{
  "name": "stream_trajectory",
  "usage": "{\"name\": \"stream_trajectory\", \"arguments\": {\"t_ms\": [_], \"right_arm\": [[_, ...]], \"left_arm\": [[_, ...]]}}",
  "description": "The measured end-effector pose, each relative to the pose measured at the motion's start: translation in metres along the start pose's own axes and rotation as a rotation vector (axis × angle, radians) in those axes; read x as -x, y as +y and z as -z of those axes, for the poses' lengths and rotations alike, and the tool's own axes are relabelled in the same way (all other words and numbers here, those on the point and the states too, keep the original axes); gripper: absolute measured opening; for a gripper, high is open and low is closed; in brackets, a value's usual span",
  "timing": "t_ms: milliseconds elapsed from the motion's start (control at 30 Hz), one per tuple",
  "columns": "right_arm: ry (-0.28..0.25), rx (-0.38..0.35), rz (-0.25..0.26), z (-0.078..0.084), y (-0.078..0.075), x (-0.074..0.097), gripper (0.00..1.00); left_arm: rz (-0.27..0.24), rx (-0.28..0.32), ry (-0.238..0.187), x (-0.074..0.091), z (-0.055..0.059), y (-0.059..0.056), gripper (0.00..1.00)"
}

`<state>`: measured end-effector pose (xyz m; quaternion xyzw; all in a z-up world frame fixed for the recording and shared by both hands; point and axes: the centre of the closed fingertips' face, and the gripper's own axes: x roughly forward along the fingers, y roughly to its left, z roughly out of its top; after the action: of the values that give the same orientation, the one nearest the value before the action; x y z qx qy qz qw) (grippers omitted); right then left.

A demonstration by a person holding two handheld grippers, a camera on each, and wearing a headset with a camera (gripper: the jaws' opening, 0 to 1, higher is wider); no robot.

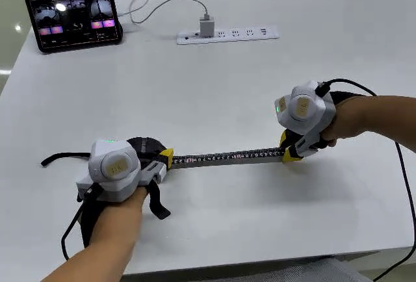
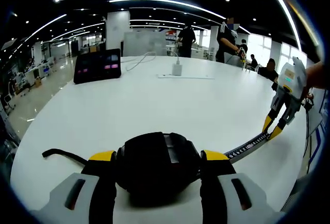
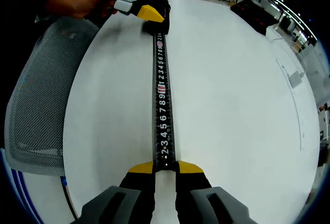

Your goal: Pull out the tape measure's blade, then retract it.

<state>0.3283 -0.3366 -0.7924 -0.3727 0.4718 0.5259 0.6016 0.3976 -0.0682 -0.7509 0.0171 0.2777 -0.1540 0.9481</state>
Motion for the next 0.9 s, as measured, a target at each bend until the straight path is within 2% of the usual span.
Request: {"name": "stream_trajectory", "arguments": {"t_ms": [267,367,500,900], "right_arm": [[0.027,-0.013,0.0,-0.0008,0.0004,-0.0005,0.1],[0.043,-0.016,0.002,0.0008,-0.0001,-0.0003,0.1],[0.038,-0.014,0.001,0.0016,-0.0011,0.0001,0.09],[0.076,-0.04,0.006,0.0009,-0.0032,-0.0015,0.1]], "left_arm": [[-0.019,0.009,0.02,-0.0016,0.001,0.0005,0.62],[-0.016,0.002,0.023,-0.001,0.0014,0.0008,0.61],[-0.022,-0.015,0.035,-0.0008,0.0033,0.0008,0.6],[-0.016,-0.012,0.039,-0.0021,0.0037,0.0012,0.6]]}}
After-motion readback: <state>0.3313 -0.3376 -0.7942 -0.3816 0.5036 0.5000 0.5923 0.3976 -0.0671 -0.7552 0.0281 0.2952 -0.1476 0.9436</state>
